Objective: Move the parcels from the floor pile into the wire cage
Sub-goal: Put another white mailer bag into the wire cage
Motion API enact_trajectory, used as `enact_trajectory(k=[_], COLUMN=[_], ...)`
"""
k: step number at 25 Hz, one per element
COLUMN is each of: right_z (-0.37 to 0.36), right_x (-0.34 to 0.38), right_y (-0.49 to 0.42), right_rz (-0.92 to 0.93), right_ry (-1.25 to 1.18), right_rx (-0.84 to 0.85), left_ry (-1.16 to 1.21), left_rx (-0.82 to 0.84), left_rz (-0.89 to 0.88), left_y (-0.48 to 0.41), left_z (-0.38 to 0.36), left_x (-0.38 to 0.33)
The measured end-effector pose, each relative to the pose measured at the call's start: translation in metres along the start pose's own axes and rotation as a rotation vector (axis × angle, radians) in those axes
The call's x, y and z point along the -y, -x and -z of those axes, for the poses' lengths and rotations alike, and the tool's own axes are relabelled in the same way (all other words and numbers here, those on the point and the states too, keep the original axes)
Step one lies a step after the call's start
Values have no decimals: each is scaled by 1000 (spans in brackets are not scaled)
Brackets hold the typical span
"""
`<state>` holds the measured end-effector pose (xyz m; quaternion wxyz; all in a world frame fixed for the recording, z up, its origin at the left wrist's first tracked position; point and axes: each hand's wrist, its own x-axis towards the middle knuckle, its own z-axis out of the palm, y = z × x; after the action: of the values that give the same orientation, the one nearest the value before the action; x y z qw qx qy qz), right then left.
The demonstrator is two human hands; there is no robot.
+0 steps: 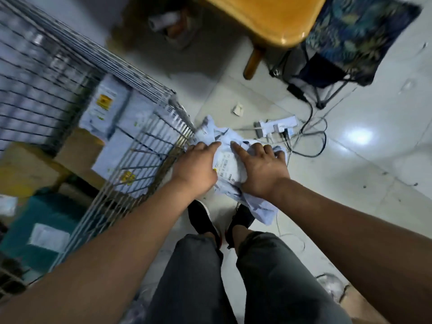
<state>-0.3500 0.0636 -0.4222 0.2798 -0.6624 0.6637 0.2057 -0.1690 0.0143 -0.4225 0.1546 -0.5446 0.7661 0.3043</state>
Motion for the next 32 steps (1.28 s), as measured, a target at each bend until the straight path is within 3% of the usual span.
enact_trajectory(k=[4, 9, 15, 23, 32], right_z=[93, 182, 218, 195, 128], right_x=[37, 89, 175, 310, 454], right_y=[52, 93, 91, 10, -149], right_rz=[93, 259, 463, 544, 803], right_ry=[71, 161, 295, 383, 606], right_rx=[-138, -274, -313, -242, -185], left_ry=[117, 340, 570, 529, 376], left_rx=[-197, -462, -690, -606, -380], left_rz=[-19, 99, 315, 618, 698], left_y=[68, 154, 228, 253, 196], left_z=[74, 127, 133, 95, 43], left_x=[-1, 16, 75, 219, 372])
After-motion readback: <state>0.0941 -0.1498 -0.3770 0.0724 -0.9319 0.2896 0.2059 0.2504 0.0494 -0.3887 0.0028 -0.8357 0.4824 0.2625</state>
